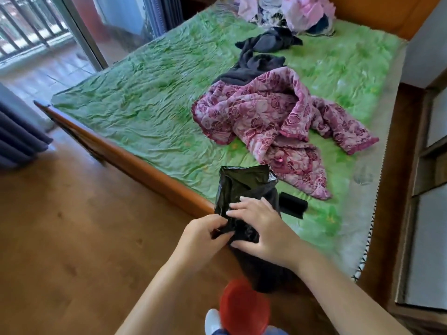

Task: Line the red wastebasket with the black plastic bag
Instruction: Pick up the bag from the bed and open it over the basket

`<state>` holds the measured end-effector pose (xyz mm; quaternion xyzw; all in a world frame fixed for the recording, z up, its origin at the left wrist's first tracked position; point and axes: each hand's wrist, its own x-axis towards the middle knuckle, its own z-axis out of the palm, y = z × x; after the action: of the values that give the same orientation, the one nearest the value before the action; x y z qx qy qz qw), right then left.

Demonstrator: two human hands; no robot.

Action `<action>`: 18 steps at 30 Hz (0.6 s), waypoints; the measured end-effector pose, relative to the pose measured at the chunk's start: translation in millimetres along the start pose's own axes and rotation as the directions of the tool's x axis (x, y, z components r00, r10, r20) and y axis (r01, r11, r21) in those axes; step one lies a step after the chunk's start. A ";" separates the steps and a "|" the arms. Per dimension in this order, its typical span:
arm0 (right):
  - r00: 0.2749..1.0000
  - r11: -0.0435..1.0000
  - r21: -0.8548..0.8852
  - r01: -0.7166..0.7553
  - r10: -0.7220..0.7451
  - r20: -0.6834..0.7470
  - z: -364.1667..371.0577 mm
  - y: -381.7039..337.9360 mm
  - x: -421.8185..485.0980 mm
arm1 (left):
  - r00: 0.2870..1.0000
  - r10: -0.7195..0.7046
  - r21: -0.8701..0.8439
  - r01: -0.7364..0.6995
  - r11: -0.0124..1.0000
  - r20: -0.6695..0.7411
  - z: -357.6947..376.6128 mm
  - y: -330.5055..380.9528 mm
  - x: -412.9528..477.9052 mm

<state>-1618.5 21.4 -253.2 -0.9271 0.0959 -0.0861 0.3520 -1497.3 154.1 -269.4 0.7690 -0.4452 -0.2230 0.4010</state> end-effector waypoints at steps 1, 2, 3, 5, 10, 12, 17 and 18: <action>0.999 1.000 -0.009 0.016 -0.016 0.033 4.3 -1.6 5.1 | 1.000 0.024 0.022 -0.024 0.999 0.012 -6.6 -0.4 -0.3; 0.998 0.999 -0.017 0.034 -0.033 0.058 8.1 -2.4 9.1 | 0.999 0.043 0.046 -0.044 0.998 0.024 -12.3 0.0 -1.3; 0.996 0.998 -0.020 0.051 -0.049 0.075 10.8 -2.5 12.4 | 0.998 0.054 0.069 -0.056 0.996 0.031 -16.8 0.8 -2.6; 0.993 0.998 -0.002 0.063 -0.062 0.099 11.9 -0.1 18.3 | 0.999 0.048 0.109 -0.051 0.993 0.025 -22.2 2.9 -6.4; 0.956 0.976 0.016 0.219 -0.218 0.196 4.4 12.6 36.2 | 0.992 -0.054 0.041 0.059 0.997 -0.113 -21.2 11.3 -18.9; 0.924 0.955 0.052 0.294 -0.297 0.241 -3.9 19.4 40.2 | 0.975 -0.103 0.022 0.110 0.994 -0.194 -13.1 18.4 -23.3; 0.848 0.910 0.217 0.352 -0.409 0.338 -25.0 38.1 39.2 | 0.879 -0.212 0.004 0.236 0.972 -0.426 26.5 41.9 -37.8; 0.828 0.902 0.244 0.357 -0.426 0.365 -28.7 42.4 38.5 | 0.850 -0.228 -0.012 0.253 0.967 -0.475 35.0 46.2 -40.0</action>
<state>-1592.7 -37.1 -256.9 -0.8915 -0.1801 0.0322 0.4145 -1565.3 161.0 -252.6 0.8596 -0.2397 -0.0659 0.4464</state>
